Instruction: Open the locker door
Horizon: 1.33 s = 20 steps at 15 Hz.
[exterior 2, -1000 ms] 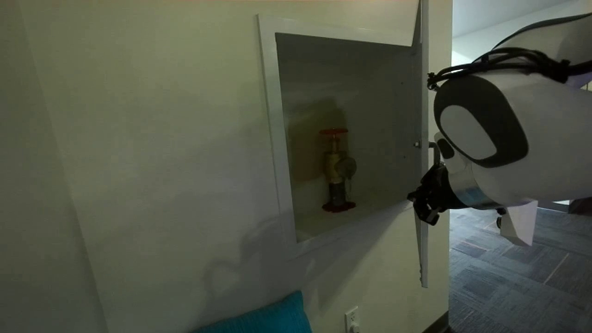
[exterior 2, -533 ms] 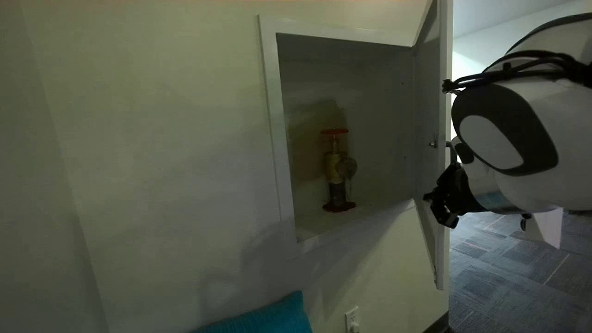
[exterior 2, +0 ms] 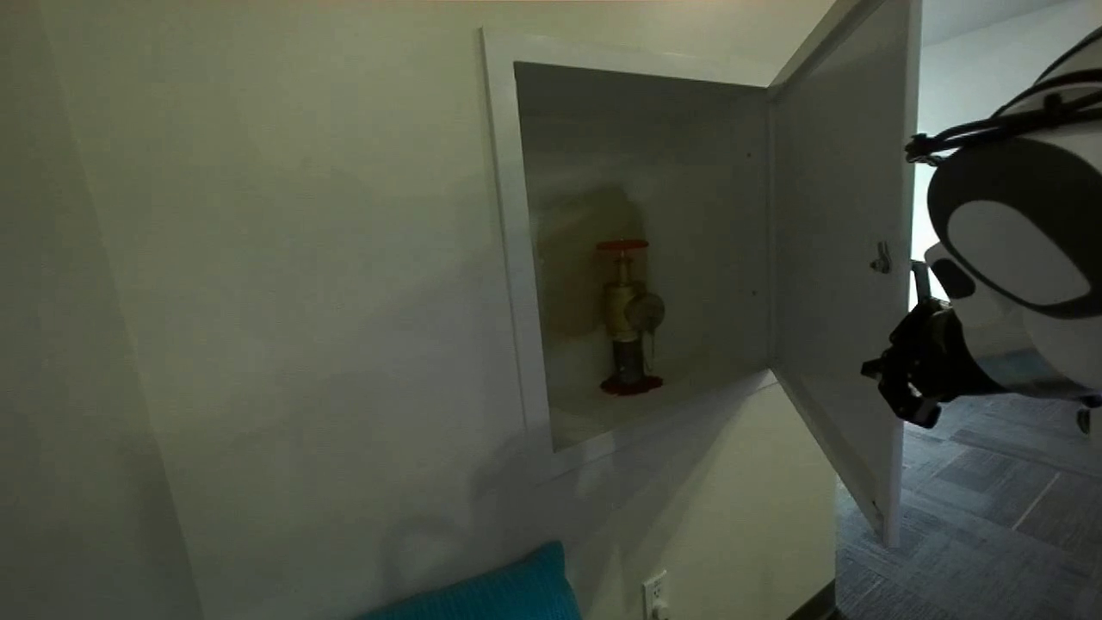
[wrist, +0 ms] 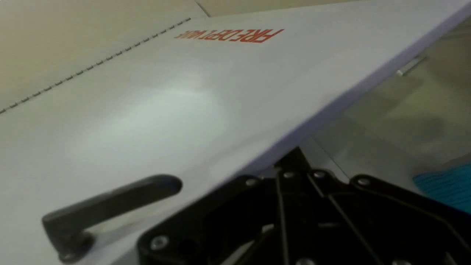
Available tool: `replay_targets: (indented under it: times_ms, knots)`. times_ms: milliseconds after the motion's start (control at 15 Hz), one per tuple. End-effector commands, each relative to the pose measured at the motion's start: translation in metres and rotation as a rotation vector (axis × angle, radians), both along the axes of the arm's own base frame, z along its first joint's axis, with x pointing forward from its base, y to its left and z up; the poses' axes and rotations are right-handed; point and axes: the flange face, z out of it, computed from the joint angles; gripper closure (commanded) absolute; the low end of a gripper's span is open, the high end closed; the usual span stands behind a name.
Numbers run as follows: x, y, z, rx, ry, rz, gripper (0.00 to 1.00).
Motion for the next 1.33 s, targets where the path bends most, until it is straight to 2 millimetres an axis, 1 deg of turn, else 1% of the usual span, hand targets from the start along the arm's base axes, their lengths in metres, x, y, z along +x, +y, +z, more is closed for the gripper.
replay_targets:
  times_ms: [0, 200, 333, 467, 600, 667, 933, 1133, 1267]
  knots:
    - [-0.010, -0.059, 0.017, -0.001, 0.000, -0.128, 1.00]
    - [-0.029, -0.081, 0.021, 0.022, 0.006, -0.183, 1.00]
    - [-0.043, -0.100, 0.024, 0.041, 0.013, -0.230, 1.00]
    - [-0.052, -0.127, 0.030, 0.050, -0.003, -0.292, 1.00]
    - [-0.060, -0.161, 0.041, 0.050, -0.035, -0.373, 1.00]
    - [-0.064, -0.175, 0.041, 0.057, -0.053, -0.423, 1.00]
    - [-0.088, -0.235, 0.053, 0.108, -0.115, -0.624, 1.00]
    - [-0.110, -0.272, 0.062, 0.143, -0.173, -0.756, 1.00]
    - [-0.124, -0.290, 0.067, 0.182, -0.218, -0.836, 1.00]
